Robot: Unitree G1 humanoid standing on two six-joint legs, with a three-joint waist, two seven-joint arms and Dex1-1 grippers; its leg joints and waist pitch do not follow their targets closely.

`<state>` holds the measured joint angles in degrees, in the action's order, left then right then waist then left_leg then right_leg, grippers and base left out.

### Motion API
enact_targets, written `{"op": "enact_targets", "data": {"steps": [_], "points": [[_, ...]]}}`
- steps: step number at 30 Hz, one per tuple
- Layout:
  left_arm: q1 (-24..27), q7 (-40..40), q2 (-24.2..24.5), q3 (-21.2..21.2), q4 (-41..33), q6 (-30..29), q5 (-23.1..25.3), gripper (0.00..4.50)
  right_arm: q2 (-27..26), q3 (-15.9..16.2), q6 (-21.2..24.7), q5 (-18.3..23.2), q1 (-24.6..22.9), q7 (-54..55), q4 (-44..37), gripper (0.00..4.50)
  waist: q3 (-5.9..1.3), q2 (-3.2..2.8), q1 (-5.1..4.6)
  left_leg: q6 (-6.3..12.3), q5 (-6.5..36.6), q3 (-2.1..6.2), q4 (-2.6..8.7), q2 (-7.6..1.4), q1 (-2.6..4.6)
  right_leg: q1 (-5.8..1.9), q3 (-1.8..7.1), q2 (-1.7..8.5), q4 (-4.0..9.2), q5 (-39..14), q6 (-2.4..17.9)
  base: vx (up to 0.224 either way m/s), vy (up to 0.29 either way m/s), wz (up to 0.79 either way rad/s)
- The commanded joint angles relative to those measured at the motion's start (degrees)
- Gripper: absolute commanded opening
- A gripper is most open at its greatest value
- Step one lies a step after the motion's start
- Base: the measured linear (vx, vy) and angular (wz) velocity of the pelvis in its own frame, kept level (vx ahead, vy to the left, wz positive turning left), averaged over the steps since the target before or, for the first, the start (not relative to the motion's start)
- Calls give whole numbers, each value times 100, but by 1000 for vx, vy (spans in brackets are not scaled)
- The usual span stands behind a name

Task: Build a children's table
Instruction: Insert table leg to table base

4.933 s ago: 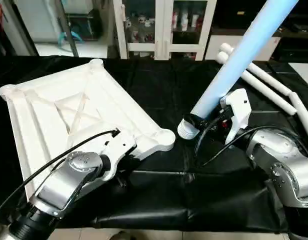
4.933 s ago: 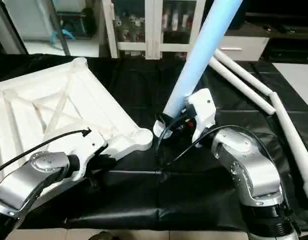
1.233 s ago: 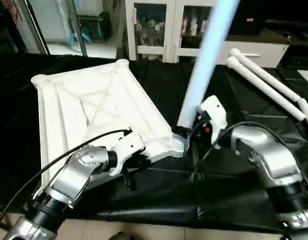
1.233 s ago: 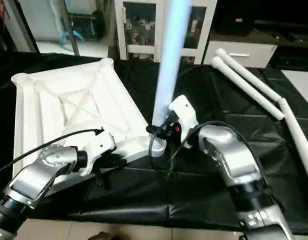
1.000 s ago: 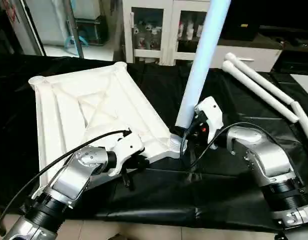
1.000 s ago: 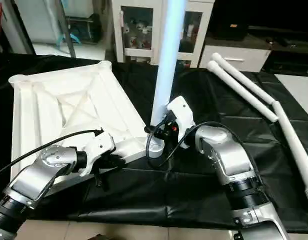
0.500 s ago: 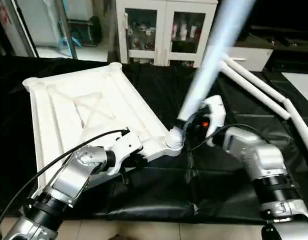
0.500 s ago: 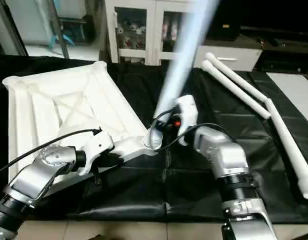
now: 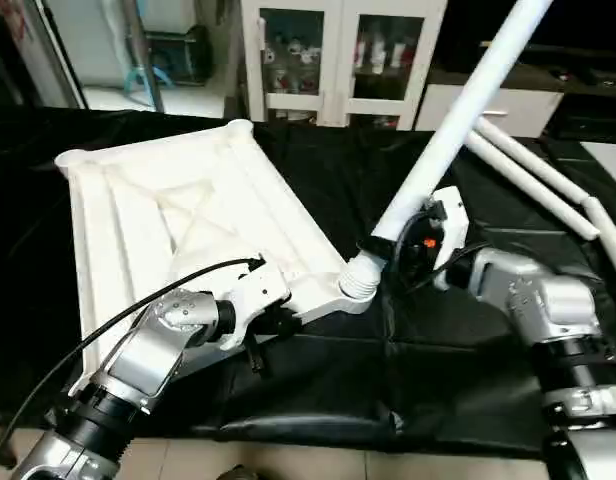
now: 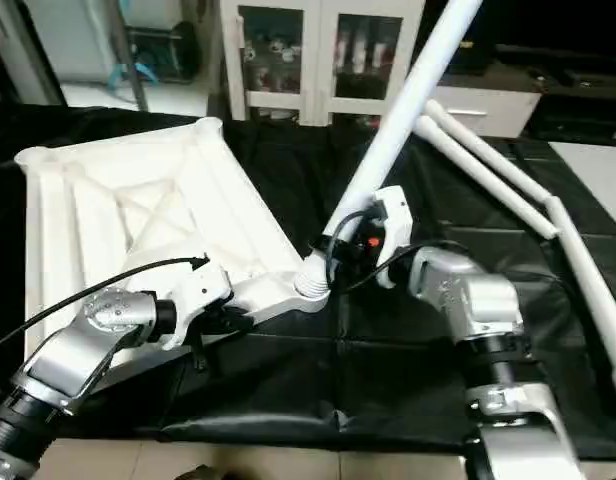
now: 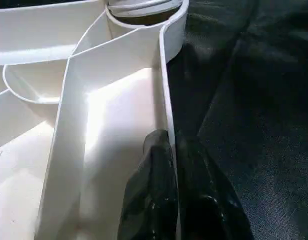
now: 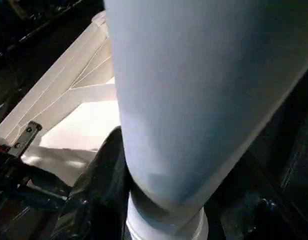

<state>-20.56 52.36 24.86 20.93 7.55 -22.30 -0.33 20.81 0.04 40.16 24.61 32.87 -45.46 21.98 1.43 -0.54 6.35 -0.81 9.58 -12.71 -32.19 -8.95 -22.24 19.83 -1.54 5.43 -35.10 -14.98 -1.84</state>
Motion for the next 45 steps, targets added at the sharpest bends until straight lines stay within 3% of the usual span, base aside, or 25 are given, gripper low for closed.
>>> {"op": "enact_targets", "data": {"steps": [1, 2, 3, 5, 6, 11, 12, 14, 16, 19, 23, 28, 39, 41, 43, 44, 45], "points": [[-118, 94, -113, 44, -25, 330, -108, 0, 58, -99, 364, -51, 46, 134, 73, 184, -197, 59, -63, -421, 1660, 258, 429, -487, 258, 116, 235, 381, 512, -920, 894, 0, 0, 0], [-118, 95, -113, 43, -25, 330, -108, 0, 52, -119, 380, -31, 55, 141, 72, 184, -197, 56, -61, -393, 1595, 254, 425, -486, 256, 115, 236, 373, 502, -861, 912, 0, 0, 0], [-123, 99, -111, 37, -22, 330, -101, 0, 7, -349, 543, 199, 169, 181, 62, 184, -215, 84, -56, -330, 1429, 245, 415, -480, 249, 92, 224, 361, 480, -690, 957, 0, 0, 0], [-128, 100, -105, 30, -18, 330, -91, 0, 16, -573, 714, 449, 278, 166, 57, 184, -241, 59, -39, -251, 1102, 235, 385, -474, 238, 76, 207, 344, 426, -257, 1036, 0, 0, 0], [-133, 103, -103, 24, -8, 335, -80, 0, 55, -786, 927, 731, 373, 86, 70, 184, -276, 81, -35, -101, 678, 230, 343, -459, 200, 29, 177, 313, 342, 356, 1098, 0, 0, 0], [-139, 106, -114, 18, 4, 345, -79, 0, 184, -1124, 1296, 1231, 490, -235, 86, 184, -348, 75, -2, 371, 52, 200, 215, -421, 129, 19, 144, 279, 227, 1510, 1252, 0, 0, 0], [-135, 111, -125, 21, -1, 346, -76, 0, 201, -1237, 1418, 1331, 503, -294, 57, 184, -332, 72, 10, 451, 107, 184, 209, -424, 112, 42, 132, 276, 229, 1467, 1311, 0, 0, 0], [-136, 111, -131, 22, 1, 347, -73, 0, 202, -1279, 1468, 1366, 506, -299, 41, 184, -321, 73, 7, 431, 236, 187, 215, -431, 101, 47, 130, 289, 242, 1235, 1329, 0, 0, 0], [-138, 111, -143, 24, 6, 346, -69, 0, 201, -1358, 1571, 1444, 511, -275, 0, 184, -305, 73, -3, 317, 493, 195, 232, -447, 114, 55, 139, 317, 276, 692, 1328, 0, 0, 0], [-141, 120, -159, 36, 24, 359, -64, 0, 230, -1398, 1708, 1530, 497, -213, -75, 184, -301, 68, -13, 169, 558, 197, 246, -452, 126, 63, 143, 312, 284, 443, 1307, 0, 0, 0], [-152, 132, -158, 42, 41, 365, -58, 0, 254, -1370, 1723, 1518, 503, -209, -88, 184, -306, 72, -15, 123, 520, 194, 236, -442, 122, 62, 148, 316, 272, 524, 1295, 0, 0, 0], [-153, 146, -157, 31, 36, 364, -44, 0, 211, -1284, 1765, 1501, 474, -222, -218, 184, -325, 72, -1, 239, 320, 188, 203, -430, 114, 55, 139, 305, 236, 859, 1333, 0, 0, 0], [-132, 162, -144, 21, 14, 349, -29, 0, 181, -1378, 1798, 1675, 448, -350, -285, 184, -326, 82, -1, 235, 374, 190, 194, -432, 116, 51, 141, 311, 234, 679, 1344, 0, 0, 0], [-132, 163, -145, 18, 11, 346, -32, 0, 147, -1531, 1866, 2002, 356, -622, -537, 184, -332, 85, 19, 302, 344, 189, 181, -434, 109, 40, 146, 315, 224, 802, 1330, 0, 0, 0], [-134, 166, -151, 12, 11, 347, -37, 0, 30, -2039, 2268, 2770, 352, -800, -823, 184, -341, 93, 34, 440, 258, 194, 175, -439, 97, 35, 135, 306, 205, 962, 1334, 0, 0, 0], [-134, 166, -151, 12, 11, 347, -37, 0, 30, -2039, 2268, 2770, 352, -800, -823, 184, -346, 88, 40, 457, 242, 190, 169, -438, 101, 39, 131, 303, 199, 965, 1348, 0, 0, 0], [-131, 166, -150, 10, 1, 340, -38, 0, -1, -2244, 2464, 3096, 376, -830, -920, 184, -343, 81, 40, 448, 239, 192, 172, -445, 102, 51, 122, 296, 197, 905, 1366, 0, 0, 0]]}}
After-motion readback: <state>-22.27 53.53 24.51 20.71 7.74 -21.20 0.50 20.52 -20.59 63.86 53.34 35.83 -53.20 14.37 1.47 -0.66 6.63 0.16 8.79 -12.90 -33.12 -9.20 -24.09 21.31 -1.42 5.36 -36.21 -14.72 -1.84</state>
